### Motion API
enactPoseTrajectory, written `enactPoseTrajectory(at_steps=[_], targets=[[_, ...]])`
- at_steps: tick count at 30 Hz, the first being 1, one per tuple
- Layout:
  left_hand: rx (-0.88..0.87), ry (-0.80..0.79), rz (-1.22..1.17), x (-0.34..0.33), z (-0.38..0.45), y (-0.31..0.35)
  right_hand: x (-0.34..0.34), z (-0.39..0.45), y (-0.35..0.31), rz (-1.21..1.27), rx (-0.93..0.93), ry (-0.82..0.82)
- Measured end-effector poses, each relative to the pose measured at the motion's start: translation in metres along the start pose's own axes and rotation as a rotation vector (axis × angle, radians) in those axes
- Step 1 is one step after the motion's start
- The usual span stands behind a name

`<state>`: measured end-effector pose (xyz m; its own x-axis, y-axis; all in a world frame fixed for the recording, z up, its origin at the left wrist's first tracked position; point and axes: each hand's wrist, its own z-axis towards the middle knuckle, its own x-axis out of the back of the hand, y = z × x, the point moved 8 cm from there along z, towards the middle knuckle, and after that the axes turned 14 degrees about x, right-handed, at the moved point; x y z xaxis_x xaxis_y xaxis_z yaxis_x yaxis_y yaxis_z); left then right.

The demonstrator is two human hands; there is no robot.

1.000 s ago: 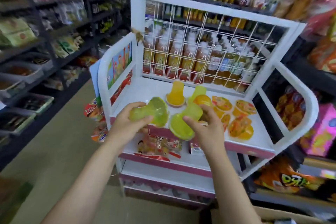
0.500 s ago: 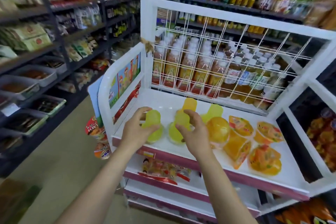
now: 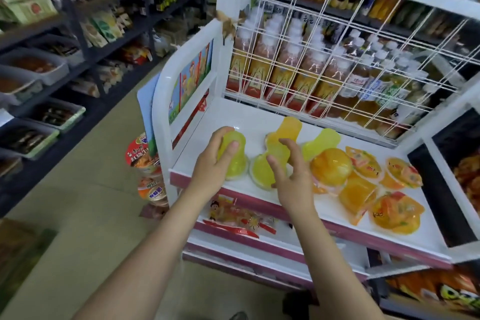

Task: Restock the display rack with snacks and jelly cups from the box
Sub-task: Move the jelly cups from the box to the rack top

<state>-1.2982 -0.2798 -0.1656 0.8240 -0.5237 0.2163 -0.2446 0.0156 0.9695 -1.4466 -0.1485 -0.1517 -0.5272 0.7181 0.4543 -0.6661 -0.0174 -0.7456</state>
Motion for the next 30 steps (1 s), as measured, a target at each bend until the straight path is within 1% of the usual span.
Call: enactPoseTrajectory(at_steps=[4, 7, 11, 13, 15, 16, 17, 19, 21, 23, 25, 27, 30], targets=[[-0.04, -0.008, 0.011, -0.004, 0.002, -0.001, 0.001, -0.009, 0.002, -0.039, -0.041, 0.022], [-0.064, 0.019, 0.029, -0.008, -0.001, 0.003, -0.002, -0.004, 0.0, -0.039, -0.055, 0.011], [-0.047, 0.063, 0.094, -0.008, -0.007, 0.002, 0.011, -0.02, -0.022, -0.019, -0.044, -0.005], [-0.157, 0.152, 0.204, -0.007, -0.031, 0.015, 0.028, -0.041, -0.04, -0.011, -0.002, 0.009], [-0.359, 0.224, 0.264, -0.019, -0.073, 0.038, 0.053, -0.066, -0.05, 0.008, 0.034, 0.043], [-0.443, 0.228, 0.279, -0.033, -0.096, 0.046, 0.067, -0.081, -0.049, -0.002, 0.042, 0.049], [-0.503, 0.201, 0.289, -0.052, -0.118, 0.051, 0.084, -0.097, -0.044, -0.04, 0.042, 0.049], [-0.579, 0.096, 0.316, -0.1, -0.153, 0.048, 0.124, -0.135, -0.025, -0.192, 0.014, 0.053], [-0.602, -0.006, 0.408, -0.158, -0.176, 0.03, 0.174, -0.175, 0.001, -0.416, -0.015, 0.075], [-0.577, -0.138, 0.571, -0.227, -0.196, 0.005, 0.225, -0.219, 0.034, -0.599, -0.066, 0.075], [-0.525, -0.324, 0.761, -0.301, -0.217, -0.026, 0.274, -0.268, 0.077, -0.708, -0.179, 0.046], [-0.48, -0.489, 0.921, -0.373, -0.242, -0.057, 0.319, -0.325, 0.126, -0.781, -0.349, 0.002], [-0.468, -0.648, 1.053, -0.465, -0.284, -0.094, 0.371, -0.404, 0.192, -0.776, -0.569, -0.041]])
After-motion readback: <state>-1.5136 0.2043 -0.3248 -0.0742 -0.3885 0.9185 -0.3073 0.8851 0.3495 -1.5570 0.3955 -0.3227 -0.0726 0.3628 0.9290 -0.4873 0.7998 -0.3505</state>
